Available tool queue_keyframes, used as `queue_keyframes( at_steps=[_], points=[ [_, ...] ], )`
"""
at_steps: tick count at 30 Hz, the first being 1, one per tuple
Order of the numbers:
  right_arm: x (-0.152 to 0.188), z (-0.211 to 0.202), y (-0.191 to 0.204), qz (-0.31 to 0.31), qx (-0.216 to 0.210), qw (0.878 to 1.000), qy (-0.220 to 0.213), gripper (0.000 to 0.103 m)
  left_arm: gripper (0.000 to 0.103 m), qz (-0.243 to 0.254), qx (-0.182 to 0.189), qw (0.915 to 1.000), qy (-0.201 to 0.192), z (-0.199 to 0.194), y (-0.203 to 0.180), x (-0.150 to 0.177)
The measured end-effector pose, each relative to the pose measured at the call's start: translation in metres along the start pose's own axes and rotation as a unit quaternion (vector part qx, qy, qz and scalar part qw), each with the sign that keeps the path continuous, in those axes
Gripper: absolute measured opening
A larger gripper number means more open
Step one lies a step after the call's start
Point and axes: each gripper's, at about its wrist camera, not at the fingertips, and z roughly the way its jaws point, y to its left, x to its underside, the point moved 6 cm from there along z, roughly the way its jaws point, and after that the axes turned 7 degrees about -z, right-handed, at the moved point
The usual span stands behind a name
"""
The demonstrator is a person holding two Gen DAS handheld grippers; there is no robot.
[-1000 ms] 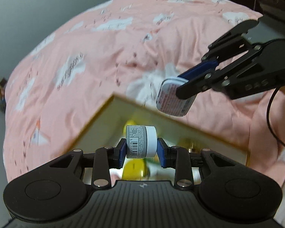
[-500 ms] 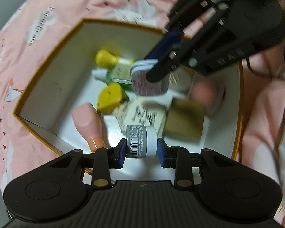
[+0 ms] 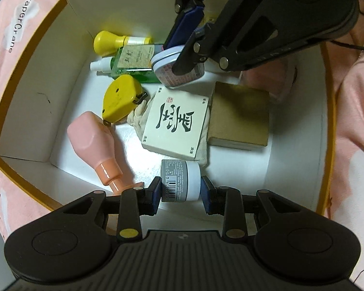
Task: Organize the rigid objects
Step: 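Carry the grey jar and pink-labelled tin over the box with both tools, then open both tools to release the jar and tin inside the box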
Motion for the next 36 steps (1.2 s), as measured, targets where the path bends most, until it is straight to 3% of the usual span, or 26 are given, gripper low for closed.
queue_keyframes(
  at_steps=[11,16,26,36],
  points=[
    [-0.002,0.021,0.009,-0.111,0.009,0.993,0.044,0.016,0.038,-0.003,-0.008,1.0,0.005,0.015,0.005,-0.004],
    [0.001,0.02,0.014,-0.149,0.015,0.987,0.053,0.016,0.04,-0.015,0.013,0.9998,-0.007,0.011,0.005,-0.002],
    [0.008,0.015,0.019,-0.164,0.002,0.984,0.074,0.018,0.056,-0.047,0.051,0.9971,-0.031,-0.005,0.011,-0.006],
    [0.016,0.007,0.024,-0.112,-0.072,0.985,0.108,0.037,0.06,-0.091,0.084,0.9895,-0.074,-0.031,0.022,-0.008]
  ],
)
